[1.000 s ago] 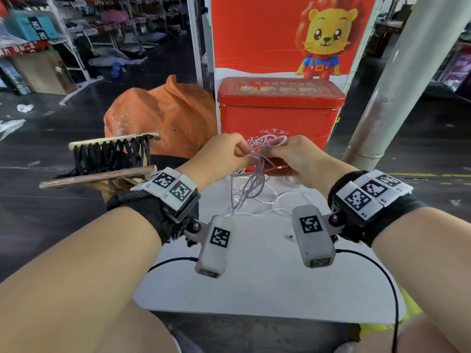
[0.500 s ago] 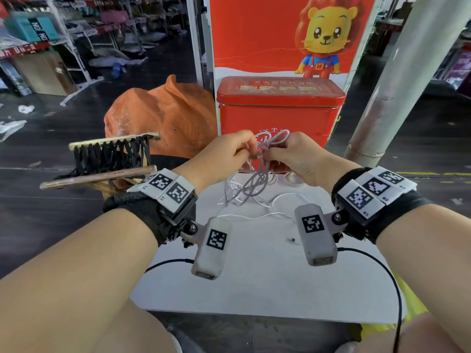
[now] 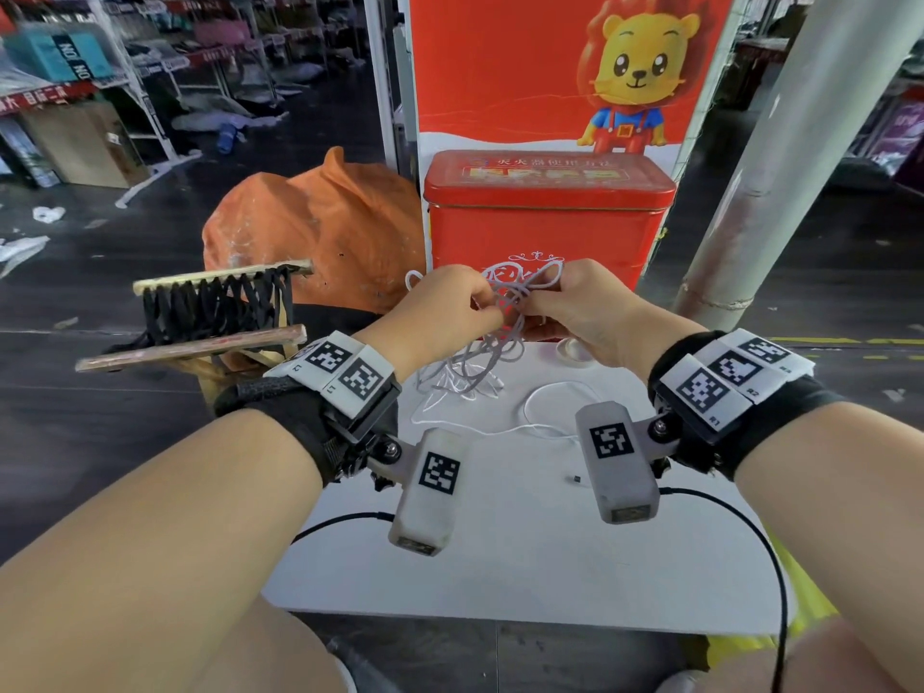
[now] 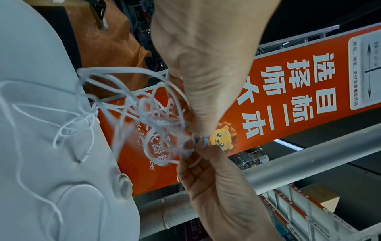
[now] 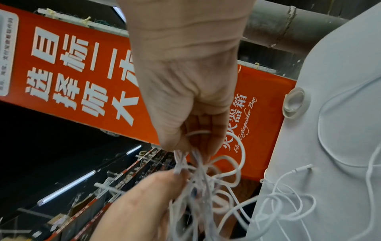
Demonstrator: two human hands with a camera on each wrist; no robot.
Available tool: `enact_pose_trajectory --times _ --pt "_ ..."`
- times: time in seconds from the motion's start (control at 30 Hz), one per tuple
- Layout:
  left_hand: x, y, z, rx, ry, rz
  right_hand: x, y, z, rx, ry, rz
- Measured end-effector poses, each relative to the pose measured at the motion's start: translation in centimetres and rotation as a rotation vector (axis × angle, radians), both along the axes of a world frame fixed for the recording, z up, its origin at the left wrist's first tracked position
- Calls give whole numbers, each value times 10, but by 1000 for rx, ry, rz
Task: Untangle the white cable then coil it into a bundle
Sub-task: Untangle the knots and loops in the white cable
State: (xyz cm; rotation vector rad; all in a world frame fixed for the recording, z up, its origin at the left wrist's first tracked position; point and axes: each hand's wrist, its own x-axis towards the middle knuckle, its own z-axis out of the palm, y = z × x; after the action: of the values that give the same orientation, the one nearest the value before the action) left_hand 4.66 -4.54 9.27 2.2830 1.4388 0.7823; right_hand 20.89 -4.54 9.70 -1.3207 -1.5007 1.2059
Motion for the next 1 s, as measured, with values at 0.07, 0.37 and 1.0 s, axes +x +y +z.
enact_pose_trajectory --times 0.07,0.37,1.0 --pt "-4 1 -1 5 -6 14 7 5 -3 16 -82 -100" --pt "-71 12 9 36 -471 431 75 19 -15 -115 -236 -558" --pt "-10 6 17 -323 -1115 160 -13 -15 2 -13 -248 451"
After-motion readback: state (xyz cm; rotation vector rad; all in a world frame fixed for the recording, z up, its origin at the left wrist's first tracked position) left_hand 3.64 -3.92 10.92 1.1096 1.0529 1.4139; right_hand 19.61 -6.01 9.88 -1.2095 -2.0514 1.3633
